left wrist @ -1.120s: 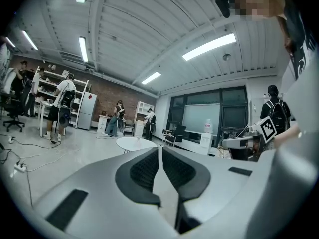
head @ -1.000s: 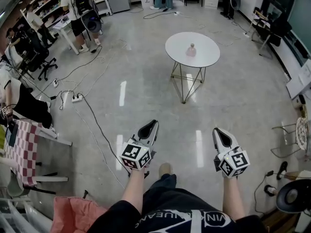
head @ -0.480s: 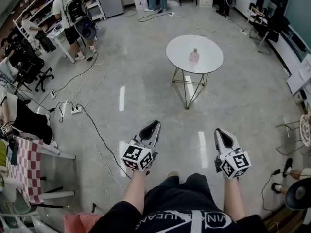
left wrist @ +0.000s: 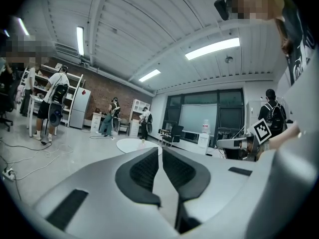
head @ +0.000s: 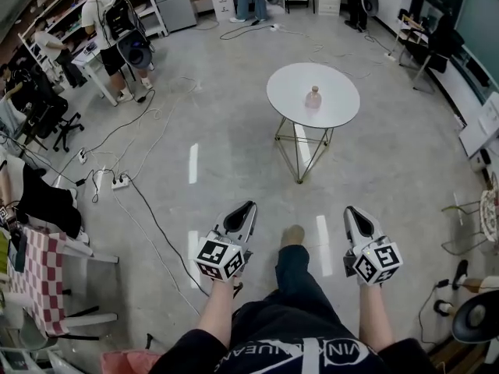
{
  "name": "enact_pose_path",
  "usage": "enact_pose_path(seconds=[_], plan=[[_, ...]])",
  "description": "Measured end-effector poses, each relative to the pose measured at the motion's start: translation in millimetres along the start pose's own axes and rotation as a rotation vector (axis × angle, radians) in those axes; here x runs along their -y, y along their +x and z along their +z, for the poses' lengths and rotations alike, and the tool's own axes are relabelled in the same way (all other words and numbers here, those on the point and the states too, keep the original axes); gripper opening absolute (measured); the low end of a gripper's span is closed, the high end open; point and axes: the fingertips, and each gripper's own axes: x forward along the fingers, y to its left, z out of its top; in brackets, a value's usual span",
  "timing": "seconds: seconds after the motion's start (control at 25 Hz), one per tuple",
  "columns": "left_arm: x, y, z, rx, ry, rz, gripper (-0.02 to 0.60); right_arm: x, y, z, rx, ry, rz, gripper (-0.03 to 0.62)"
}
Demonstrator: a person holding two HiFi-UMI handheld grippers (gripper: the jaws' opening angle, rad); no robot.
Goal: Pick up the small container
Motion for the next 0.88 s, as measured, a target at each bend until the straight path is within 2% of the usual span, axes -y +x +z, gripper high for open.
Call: enact_pose_path(seconds=[0.16, 0.36, 0.52, 0.72, 0.88], plan=[[-23.9, 13.1, 12.4, 0.006, 0.013, 0.018, 0.028, 9.7, 30.8, 7.5, 0.003, 0.0, -0.001, 0.006], [-53.1, 44.6, 13.0, 0.012, -0.022, 0.045, 0.028, 30.6, 65.4, 6.4, -0.019, 0.002, 0.002, 0.006], [-65.1, 79.4, 13.0, -0.012, -0.026, 0.024, 0.028, 51.3, 90.1, 6.7, -0.042, 0.007, 0.003, 0.006], [-88.9, 123.1, 27.5, -0.006, -0.032, 0.01, 0.028, 62.5, 133.6, 22.7, -0.057, -0.054, 0.057, 0.006], [-96.6, 157.7, 37.6, -0.013, -0.03, -0.013, 0.028, 85.4, 162.9, 32.4, -0.072, -0.03, 0.05, 0.006]])
